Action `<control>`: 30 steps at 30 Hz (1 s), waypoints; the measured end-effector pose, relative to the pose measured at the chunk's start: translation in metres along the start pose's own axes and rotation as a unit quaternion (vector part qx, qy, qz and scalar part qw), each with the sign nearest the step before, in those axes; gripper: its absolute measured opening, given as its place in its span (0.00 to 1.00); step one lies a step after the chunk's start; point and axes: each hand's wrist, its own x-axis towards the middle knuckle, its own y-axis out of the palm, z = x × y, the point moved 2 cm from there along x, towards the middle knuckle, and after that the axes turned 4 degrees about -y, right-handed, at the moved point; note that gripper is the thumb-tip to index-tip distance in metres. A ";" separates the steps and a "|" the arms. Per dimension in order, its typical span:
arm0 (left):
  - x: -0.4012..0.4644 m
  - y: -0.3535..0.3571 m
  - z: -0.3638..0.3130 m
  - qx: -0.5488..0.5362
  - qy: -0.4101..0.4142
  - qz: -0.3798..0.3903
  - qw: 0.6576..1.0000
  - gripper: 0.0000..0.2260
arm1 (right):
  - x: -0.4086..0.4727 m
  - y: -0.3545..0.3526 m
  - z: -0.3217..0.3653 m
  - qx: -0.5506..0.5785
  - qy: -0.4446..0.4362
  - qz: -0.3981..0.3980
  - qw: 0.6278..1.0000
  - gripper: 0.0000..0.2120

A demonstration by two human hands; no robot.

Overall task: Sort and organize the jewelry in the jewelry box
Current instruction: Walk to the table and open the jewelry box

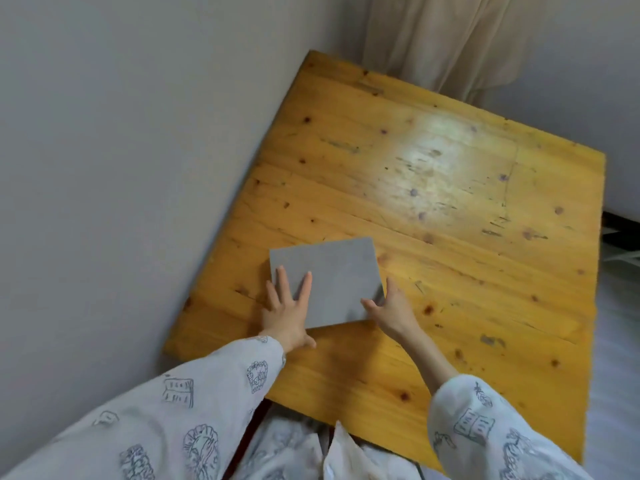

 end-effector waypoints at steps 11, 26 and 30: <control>0.017 0.001 0.014 -0.077 0.095 -0.064 0.990 0.48 | 0.023 -0.003 0.014 0.087 0.026 -0.107 0.990 0.18; 0.075 -0.032 -0.046 -0.448 -0.075 -0.174 0.874 0.38 | 0.074 -0.035 -0.002 -0.114 -0.137 -0.139 0.974 0.33; 0.076 -0.010 -0.054 -0.658 -0.192 -0.038 0.727 0.19 | 0.074 -0.036 -0.011 -0.137 -0.159 -0.139 0.968 0.34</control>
